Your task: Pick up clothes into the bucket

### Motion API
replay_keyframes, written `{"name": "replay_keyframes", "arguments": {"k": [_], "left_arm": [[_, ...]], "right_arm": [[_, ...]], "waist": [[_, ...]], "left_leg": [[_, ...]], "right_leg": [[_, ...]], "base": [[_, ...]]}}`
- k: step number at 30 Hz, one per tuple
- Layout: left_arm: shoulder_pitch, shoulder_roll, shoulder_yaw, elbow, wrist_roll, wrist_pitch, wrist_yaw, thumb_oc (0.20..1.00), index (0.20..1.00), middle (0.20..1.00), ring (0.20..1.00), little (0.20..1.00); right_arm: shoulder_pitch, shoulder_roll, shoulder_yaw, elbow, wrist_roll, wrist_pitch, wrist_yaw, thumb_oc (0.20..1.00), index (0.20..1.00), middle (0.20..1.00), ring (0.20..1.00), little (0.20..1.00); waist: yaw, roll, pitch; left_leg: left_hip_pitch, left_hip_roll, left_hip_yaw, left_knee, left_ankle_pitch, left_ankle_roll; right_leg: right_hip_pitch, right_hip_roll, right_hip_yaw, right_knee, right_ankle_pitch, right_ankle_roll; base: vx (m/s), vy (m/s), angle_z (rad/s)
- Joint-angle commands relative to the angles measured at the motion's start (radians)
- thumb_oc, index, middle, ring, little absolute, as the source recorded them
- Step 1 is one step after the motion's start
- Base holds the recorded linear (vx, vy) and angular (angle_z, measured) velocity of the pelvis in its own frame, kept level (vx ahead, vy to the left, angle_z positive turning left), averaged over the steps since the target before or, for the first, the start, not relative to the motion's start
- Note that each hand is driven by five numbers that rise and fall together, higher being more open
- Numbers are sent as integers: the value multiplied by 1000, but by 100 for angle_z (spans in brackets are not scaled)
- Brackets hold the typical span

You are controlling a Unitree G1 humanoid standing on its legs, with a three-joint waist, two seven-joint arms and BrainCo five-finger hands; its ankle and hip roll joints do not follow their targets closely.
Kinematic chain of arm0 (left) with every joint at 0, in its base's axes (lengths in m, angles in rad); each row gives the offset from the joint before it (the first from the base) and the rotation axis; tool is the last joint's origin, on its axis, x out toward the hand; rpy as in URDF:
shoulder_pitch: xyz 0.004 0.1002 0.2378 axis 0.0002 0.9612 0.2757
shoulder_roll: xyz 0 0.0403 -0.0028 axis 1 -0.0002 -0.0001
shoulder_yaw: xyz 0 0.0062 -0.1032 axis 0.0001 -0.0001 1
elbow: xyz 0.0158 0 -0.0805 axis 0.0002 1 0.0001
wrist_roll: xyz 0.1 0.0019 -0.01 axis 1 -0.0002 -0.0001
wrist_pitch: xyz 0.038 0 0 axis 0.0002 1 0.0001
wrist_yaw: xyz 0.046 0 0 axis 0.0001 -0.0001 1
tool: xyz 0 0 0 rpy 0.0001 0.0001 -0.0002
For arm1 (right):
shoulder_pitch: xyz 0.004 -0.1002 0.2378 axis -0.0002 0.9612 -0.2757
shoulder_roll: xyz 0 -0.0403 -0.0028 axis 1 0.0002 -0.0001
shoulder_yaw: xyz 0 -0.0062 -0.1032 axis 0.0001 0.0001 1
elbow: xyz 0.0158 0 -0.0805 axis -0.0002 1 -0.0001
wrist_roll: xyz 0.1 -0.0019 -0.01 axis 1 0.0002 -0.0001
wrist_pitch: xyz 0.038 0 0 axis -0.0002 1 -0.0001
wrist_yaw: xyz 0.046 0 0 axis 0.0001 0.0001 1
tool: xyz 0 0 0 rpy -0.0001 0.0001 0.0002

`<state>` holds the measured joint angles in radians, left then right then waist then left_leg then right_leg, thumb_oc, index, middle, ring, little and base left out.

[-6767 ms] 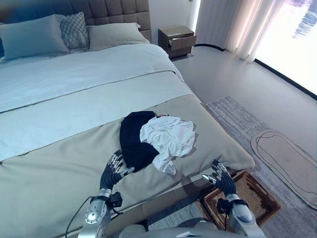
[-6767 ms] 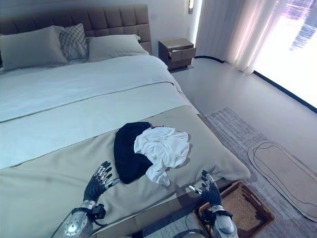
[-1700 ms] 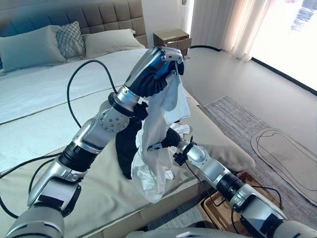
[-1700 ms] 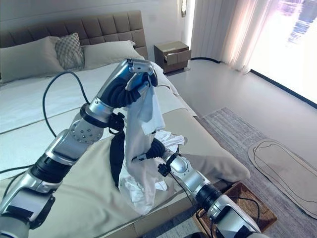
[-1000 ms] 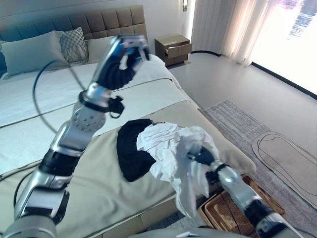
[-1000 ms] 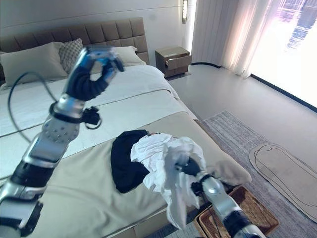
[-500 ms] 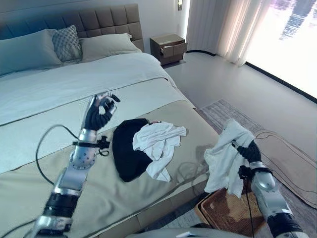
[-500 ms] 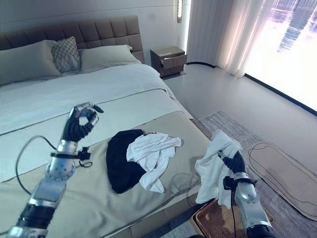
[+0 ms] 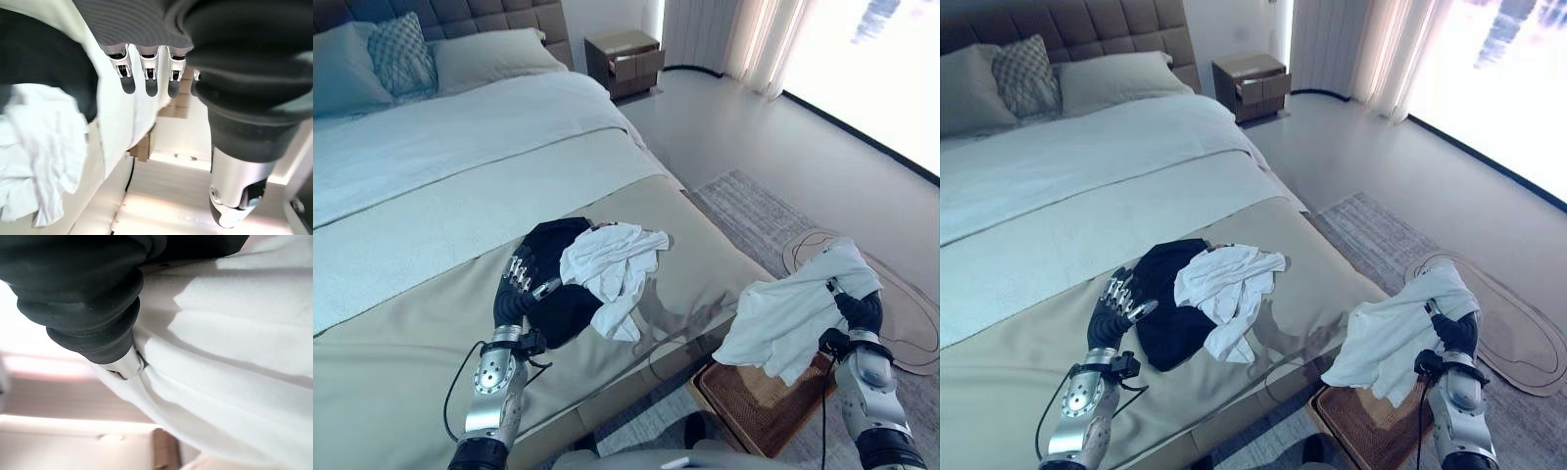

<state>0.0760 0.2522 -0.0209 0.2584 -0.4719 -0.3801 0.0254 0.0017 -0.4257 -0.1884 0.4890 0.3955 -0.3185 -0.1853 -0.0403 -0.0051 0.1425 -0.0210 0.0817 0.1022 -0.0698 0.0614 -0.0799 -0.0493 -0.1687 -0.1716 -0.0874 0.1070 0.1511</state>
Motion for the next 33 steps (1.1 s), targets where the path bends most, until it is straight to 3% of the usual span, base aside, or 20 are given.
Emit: {"name": "replay_keyframes", "arguments": {"k": [1, 3, 6, 13, 20, 27, 28, 30, 31, 32, 33], "left_arm": [[-56, 30, 14, -71, -64, -75, -8, 1000, 1000, 1000, 1000, 1000], [-59, 31, 14, -84, -68, -84, -3, 1000, 1000, 1000, 1000, 1000], [-68, 44, 3, -145, -98, -106, 12, 1000, 1000, 1000, 1000, 1000], [-77, 55, -12, -248, -145, -132, 38, 1000, 1000, 1000, 1000, 1000], [-104, 70, -25, -311, -169, -155, 64, 1000, 1000, 1000, 1000, 1000], [-143, 86, -48, -354, -174, -182, 100, 1000, 1000, 1000, 1000, 1000], [-153, 86, -49, -361, -177, -188, 110, 1000, 1000, 1000, 1000, 1000], [-157, 85, -51, -370, -177, -188, 116, 1000, 1000, 1000, 1000, 1000], [-161, 85, -57, -368, -182, -190, 120, 1000, 1000, 1000, 1000, 1000], [-162, 85, -58, -368, -182, -190, 120, 1000, 1000, 1000, 1000, 1000], [-165, 85, -59, -369, -182, -190, 122, 1000, 1000, 1000, 1000, 1000]], "right_arm": [[-179, -53, -43, -1, 14, -85, -69, 200, 200, 200, 200, 200], [-203, -58, -41, 16, 19, -89, -82, 200, 200, 200, 200, 200], [-281, -83, -27, 76, 40, -97, -128, 200, 200, 200, 200, 200], [-394, -130, 19, 213, 65, -94, -178, 200, 200, 200, 200, 200], [-518, -186, 58, 394, 96, -86, -208, 200, 200, 200, 200, 200], [-632, -235, 31, 594, 229, -86, -232, 200, 200, 200, 200, 200], [-642, -239, 15, 622, 266, -87, -241, 200, 200, 200, 200, 200], [-642, -244, 9, 628, 278, -88, -243, 200, 200, 200, 200, 200], [-645, -255, 14, 651, 279, -78, -241, 200, 200, 200, 200, 200], [-647, -257, 14, 652, 280, -78, -240, 200, 200, 200, 200, 200], [-648, -264, 20, 664, 277, -72, -236, 200, 200, 200, 200, 200]], "waist": [[-2, -35, 71], [-1, -30, 93], [2, -13, 174], [6, 10, 250], [16, 42, 278], [25, 90, 306], [26, 103, 304], [24, 104, 308], [26, 110, 308], [24, 109, 312], [26, 112, 308]], "left_leg": [[-81, -33, -5, 185, -112, 28], [-108, -34, -6, 210, -116, 29], [-209, -33, -11, 305, -136, 33], [-408, -32, -2, 465, -174, 38], [-575, -33, 5, 574, -206, 39], [-728, -45, 10, 669, -230, 48], [-747, -46, 4, 689, -261, 43], [-774, -48, 15, 694, -236, 52], [-781, -47, 12, 711, -268, 47], [-795, -47, 21, 710, -242, 54], [-797, -48, 15, 715, -270, 49]], "right_leg": [[-63, -70, -34, 170, -41, 16], [-88, -76, -31, 193, -45, 15], [-183, -96, -10, 274, -58, 7], [-389, -110, 26, 428, -92, -9], [-561, -117, 62, 541, -122, -19], [-734, -132, 94, 656, -146, -21], [-761, -128, 111, 689, -181, -17], [-790, -134, 112, 691, -156, -26], [-805, -129, 124, 716, -187, -18], [-816, -133, 121, 709, -162, -26], [-826, -128, 131, 724, -189, -19]], "base": [[-148, 8, 2], [-131, 3, 3], [-136, 1, 1], [-116, 0, 2], [-93, 20, 0], [-46, 43, -2], [-28, 41, 2], [-12, 18, 1], [0, 0, 0], [77, 9, -3], [0, 0, 0]]}}
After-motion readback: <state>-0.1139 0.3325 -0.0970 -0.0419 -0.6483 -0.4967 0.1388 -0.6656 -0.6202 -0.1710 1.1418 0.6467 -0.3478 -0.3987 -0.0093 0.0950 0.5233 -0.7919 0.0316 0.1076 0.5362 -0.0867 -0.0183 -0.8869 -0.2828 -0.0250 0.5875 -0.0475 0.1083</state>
